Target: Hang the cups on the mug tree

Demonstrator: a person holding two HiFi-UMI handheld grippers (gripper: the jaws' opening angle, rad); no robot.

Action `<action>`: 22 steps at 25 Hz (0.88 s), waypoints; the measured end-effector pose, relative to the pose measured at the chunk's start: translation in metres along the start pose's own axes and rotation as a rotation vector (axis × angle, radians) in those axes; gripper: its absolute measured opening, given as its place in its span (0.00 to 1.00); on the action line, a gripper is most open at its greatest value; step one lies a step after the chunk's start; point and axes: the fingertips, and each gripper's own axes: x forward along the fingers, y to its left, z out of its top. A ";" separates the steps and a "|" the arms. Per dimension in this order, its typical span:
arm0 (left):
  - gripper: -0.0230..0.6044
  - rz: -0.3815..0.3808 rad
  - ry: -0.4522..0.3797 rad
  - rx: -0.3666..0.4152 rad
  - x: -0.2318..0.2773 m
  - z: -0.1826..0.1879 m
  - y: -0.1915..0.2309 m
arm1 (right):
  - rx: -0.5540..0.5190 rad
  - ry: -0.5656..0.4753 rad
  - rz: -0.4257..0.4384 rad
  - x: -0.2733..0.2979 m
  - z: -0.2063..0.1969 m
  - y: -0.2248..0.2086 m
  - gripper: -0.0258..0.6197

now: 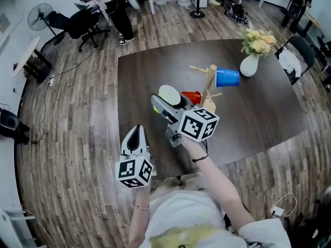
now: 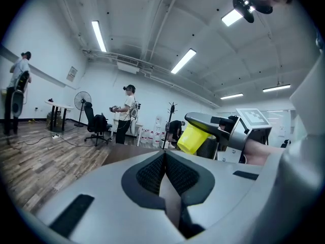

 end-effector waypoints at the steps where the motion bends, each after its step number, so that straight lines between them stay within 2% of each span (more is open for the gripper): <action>1: 0.07 -0.002 -0.001 0.001 0.001 0.000 -0.003 | 0.016 -0.017 0.002 0.000 0.005 0.000 0.58; 7: 0.07 -0.011 -0.010 0.006 0.010 0.004 -0.018 | 0.087 -0.099 0.022 0.002 0.034 -0.004 0.58; 14: 0.07 -0.026 -0.021 0.023 0.016 0.011 -0.028 | 0.118 -0.158 0.023 0.002 0.055 -0.007 0.58; 22: 0.07 -0.083 -0.006 0.051 0.032 0.025 -0.029 | 0.191 -0.269 -0.001 0.003 0.078 -0.014 0.58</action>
